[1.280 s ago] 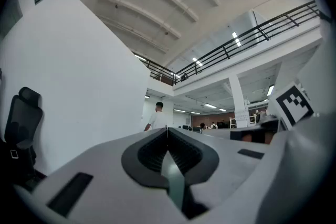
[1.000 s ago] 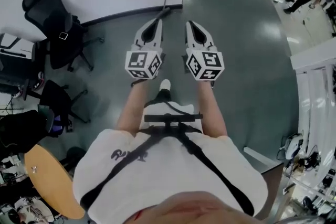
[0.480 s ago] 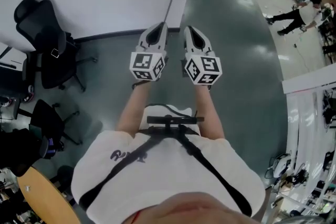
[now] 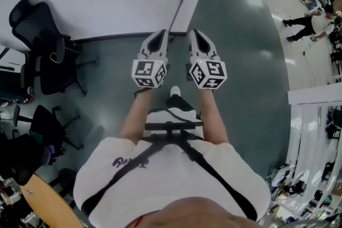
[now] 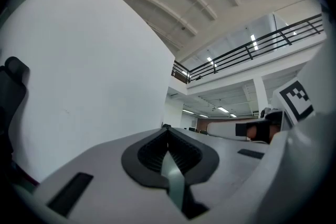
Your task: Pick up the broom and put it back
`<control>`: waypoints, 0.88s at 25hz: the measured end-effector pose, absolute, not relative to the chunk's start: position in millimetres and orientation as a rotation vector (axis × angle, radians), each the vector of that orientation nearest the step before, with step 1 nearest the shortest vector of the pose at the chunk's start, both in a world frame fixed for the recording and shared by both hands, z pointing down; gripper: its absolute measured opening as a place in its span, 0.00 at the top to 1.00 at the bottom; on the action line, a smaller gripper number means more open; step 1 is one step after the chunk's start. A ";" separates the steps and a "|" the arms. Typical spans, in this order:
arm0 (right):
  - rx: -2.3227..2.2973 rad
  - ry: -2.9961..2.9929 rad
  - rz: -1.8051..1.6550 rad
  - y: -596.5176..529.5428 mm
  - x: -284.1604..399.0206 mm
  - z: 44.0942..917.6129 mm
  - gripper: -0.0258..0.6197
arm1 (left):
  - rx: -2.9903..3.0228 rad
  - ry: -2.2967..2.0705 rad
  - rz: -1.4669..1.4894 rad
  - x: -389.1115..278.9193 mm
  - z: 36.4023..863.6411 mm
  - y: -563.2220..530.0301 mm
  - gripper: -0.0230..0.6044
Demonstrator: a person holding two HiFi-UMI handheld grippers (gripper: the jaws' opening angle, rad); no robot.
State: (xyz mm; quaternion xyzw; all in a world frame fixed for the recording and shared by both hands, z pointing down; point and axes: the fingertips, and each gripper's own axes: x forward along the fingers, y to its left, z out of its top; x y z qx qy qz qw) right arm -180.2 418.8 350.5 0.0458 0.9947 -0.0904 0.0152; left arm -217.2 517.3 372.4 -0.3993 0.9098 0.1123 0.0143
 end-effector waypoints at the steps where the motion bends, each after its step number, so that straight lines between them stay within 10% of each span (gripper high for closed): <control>1: 0.152 3.096 -0.289 409.4 -189.7 351.2 0.97 | -1.233 2.840 0.348 -225.4 372.7 510.0 0.94; 22: 0.199 3.133 -0.296 290.5 -470.4 400.8 0.96 | -1.178 2.850 0.164 -495.7 390.8 390.8 0.94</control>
